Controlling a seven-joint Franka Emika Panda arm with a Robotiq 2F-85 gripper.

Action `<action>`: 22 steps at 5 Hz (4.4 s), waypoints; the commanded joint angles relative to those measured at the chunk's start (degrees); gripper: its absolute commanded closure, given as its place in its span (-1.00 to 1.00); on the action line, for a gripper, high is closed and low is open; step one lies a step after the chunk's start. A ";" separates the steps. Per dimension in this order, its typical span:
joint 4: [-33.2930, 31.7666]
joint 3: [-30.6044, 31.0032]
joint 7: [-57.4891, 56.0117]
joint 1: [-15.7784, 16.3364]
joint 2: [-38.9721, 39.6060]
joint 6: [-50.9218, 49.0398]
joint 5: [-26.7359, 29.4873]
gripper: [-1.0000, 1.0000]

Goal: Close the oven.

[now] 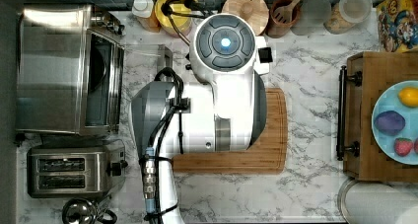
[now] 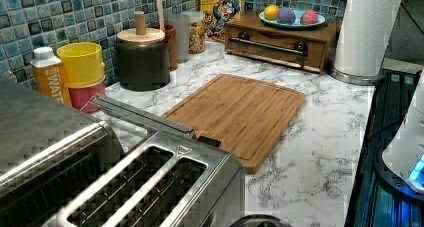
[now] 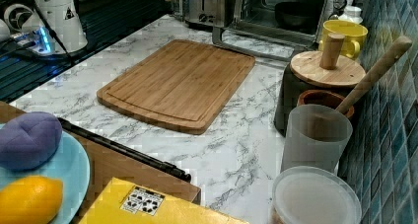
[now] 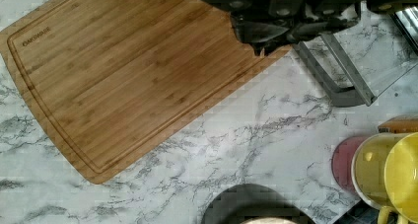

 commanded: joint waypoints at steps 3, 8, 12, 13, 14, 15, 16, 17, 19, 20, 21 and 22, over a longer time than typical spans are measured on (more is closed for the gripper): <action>-20.14 -0.20 -16.96 -1.84 -2.86 22.61 9.25 1.00; -23.13 2.05 -78.05 -1.46 9.24 31.93 55.21 1.00; -22.83 4.35 -80.23 0.43 10.33 34.54 62.72 1.00; -21.51 5.44 -79.60 0.42 11.16 33.15 61.59 1.00; -18.36 6.19 -74.40 1.84 14.67 30.73 54.05 1.00; -15.17 5.34 -68.23 4.05 19.10 27.96 45.82 1.00; -15.36 5.25 -66.24 4.05 19.84 30.24 45.70 1.00; -15.49 4.91 -65.88 2.73 19.75 30.59 49.67 1.00; -14.06 5.60 -68.05 0.46 20.96 27.34 56.07 1.00; -14.18 6.50 -70.11 0.49 19.54 26.50 58.00 1.00; -14.33 7.68 -70.70 2.05 17.22 27.81 58.47 1.00; -13.58 9.50 -71.65 3.68 14.98 28.17 59.07 1.00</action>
